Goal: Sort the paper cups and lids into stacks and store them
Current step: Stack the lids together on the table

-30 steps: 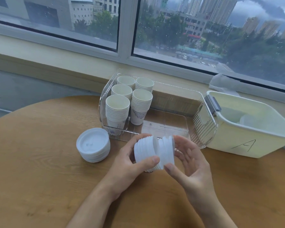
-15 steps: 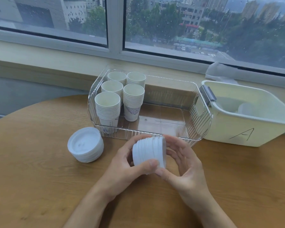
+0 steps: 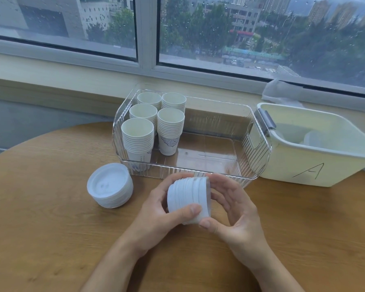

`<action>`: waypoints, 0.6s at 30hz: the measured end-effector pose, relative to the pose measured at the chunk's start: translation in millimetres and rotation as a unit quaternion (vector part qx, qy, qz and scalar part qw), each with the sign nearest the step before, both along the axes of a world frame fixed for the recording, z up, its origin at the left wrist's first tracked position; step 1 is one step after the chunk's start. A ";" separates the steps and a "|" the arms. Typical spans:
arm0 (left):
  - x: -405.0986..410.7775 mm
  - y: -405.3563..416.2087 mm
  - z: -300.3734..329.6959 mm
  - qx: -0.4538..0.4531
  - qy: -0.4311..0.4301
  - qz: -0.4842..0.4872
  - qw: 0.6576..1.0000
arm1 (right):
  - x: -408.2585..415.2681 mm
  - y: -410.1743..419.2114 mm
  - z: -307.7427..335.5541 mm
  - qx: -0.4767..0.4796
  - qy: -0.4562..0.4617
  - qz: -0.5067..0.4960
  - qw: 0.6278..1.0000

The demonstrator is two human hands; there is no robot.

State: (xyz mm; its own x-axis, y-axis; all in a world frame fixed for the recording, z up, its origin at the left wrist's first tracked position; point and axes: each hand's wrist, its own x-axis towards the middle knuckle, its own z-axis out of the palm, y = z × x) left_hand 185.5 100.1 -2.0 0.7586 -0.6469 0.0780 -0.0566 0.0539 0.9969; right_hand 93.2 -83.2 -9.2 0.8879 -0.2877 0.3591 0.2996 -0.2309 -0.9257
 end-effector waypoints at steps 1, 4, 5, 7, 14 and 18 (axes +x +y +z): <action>0.2 0.3 -0.2 0.002 -0.002 -0.003 1.000 | -0.3 -0.1 -0.1 -0.002 0.001 0.002 1.000; 0.6 1.4 -0.8 0.008 -0.012 -0.019 1.000 | -1.2 -0.2 -0.1 -0.016 0.000 0.010 1.000; 0.8 1.7 -0.9 0.011 -0.018 -0.022 1.000 | -1.6 -0.5 -0.4 -0.024 0.001 0.011 1.000; 0.9 1.8 -1.1 0.018 -0.028 -0.028 0.999 | -2.2 -1.6 -1.2 -0.046 0.005 0.009 0.999; 1.1 0.8 -7.2 0.050 -0.060 -0.014 0.997 | -3.7 0.4 -1.7 -0.152 0.017 -0.005 0.988; 0.5 0.6 -9.6 0.053 -0.072 0.000 0.996 | -3.7 2.8 -3.2 -0.163 0.018 0.001 0.986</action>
